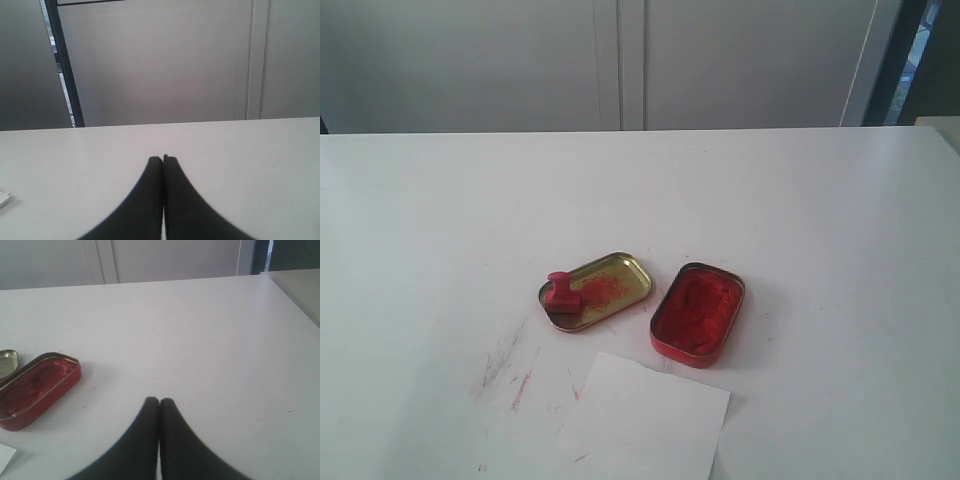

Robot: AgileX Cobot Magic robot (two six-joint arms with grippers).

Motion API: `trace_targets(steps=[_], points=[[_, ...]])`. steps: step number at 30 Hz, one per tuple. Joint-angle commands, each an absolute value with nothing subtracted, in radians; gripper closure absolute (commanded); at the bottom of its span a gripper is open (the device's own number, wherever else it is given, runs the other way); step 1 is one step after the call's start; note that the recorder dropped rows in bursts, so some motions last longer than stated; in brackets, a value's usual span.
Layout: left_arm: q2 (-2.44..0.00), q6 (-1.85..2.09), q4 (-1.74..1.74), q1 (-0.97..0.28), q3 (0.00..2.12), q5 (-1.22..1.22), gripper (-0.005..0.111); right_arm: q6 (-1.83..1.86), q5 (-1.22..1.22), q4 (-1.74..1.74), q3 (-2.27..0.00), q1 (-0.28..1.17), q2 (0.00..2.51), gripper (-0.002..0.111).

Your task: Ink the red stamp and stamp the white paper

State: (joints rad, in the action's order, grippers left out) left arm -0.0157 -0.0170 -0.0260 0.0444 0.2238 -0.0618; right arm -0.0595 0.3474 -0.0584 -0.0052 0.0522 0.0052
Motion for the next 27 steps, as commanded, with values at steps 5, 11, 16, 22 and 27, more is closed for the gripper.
trace_targets(steps=[5,11,16,22,27], points=[[-0.025,-0.027,-0.028,0.047,0.252,-0.076,0.107,-0.061,0.341,-0.052,0.0,0.049,0.0,0.108],[-0.025,-0.027,-0.028,0.047,0.252,-0.102,0.107,-0.061,0.341,-0.052,0.0,0.049,0.0,0.108],[-0.025,-0.024,-0.028,0.047,0.252,-0.136,0.107,-0.061,0.341,-0.052,0.0,0.049,0.0,0.108],[-0.079,-0.023,-0.028,0.047,0.269,-0.199,0.107,-0.061,0.341,-0.052,0.0,0.049,0.0,0.108],[-0.267,-0.019,-0.023,0.047,0.391,-0.348,0.107,-0.061,0.341,-0.052,0.0,0.049,0.0,0.108]])
